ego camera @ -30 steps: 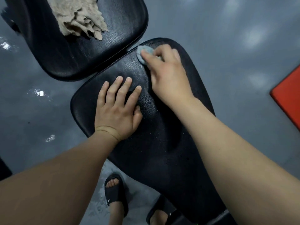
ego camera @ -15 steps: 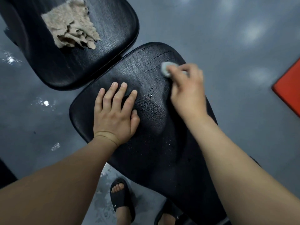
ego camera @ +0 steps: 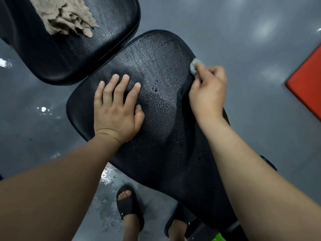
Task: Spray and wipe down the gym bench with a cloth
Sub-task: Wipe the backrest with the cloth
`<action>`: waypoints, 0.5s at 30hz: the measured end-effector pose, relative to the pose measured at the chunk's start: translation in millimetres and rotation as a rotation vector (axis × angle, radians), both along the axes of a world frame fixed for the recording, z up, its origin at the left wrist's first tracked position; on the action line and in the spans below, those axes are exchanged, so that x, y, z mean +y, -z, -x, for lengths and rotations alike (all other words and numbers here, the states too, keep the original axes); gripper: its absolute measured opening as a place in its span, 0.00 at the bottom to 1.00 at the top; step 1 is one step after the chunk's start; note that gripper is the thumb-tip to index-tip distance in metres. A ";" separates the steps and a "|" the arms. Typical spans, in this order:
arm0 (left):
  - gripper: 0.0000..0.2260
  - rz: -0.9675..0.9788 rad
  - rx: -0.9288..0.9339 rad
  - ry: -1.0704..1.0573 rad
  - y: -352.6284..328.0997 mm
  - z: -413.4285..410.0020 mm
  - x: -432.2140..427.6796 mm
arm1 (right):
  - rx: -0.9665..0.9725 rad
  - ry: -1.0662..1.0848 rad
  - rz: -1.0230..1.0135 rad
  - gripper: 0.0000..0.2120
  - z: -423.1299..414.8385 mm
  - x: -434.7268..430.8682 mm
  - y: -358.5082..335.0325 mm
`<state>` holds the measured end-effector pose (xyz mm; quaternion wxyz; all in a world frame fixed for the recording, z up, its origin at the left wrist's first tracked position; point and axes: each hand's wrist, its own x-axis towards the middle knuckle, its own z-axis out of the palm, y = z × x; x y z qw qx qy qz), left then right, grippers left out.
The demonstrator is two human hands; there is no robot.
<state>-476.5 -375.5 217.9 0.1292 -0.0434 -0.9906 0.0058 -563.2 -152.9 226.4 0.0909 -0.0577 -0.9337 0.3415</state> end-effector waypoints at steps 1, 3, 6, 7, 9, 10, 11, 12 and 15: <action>0.23 -0.005 -0.003 0.001 0.0 -0.6 -0.2 | 0.012 -0.061 -0.009 0.18 -5.1 -7.4 -1.9; 0.23 -0.014 -0.008 0.002 -1.0 0.5 0.0 | 0.035 -0.219 -0.053 0.18 -28.8 -21.4 -4.4; 0.23 -0.018 -0.012 0.006 -3.9 0.6 0.1 | 0.005 -0.428 -0.066 0.19 -78.2 -25.4 -3.1; 0.23 -0.013 -0.019 0.006 -4.4 1.5 0.0 | -0.014 -0.476 -0.068 0.19 -90.7 -22.7 -3.5; 0.23 -0.008 -0.021 -0.003 -6.5 -1.1 0.2 | -0.052 -0.551 -0.097 0.19 -102.9 -16.1 -6.9; 0.23 -0.006 -0.015 0.001 -7.0 -0.6 0.4 | -0.053 -0.559 -0.117 0.19 -99.4 -14.1 -9.1; 0.23 -0.013 -0.012 0.005 -8.2 -1.1 0.6 | -0.047 -0.551 -0.138 0.18 -91.6 -14.1 -11.9; 0.23 -0.025 -0.020 0.016 -9.9 0.9 1.6 | -0.040 -0.510 -0.147 0.18 -79.5 -16.1 -13.8; 0.21 -0.139 -0.055 -0.007 -16.5 -6.3 -0.6 | -0.015 -0.377 -0.131 0.17 -42.7 -35.5 -21.2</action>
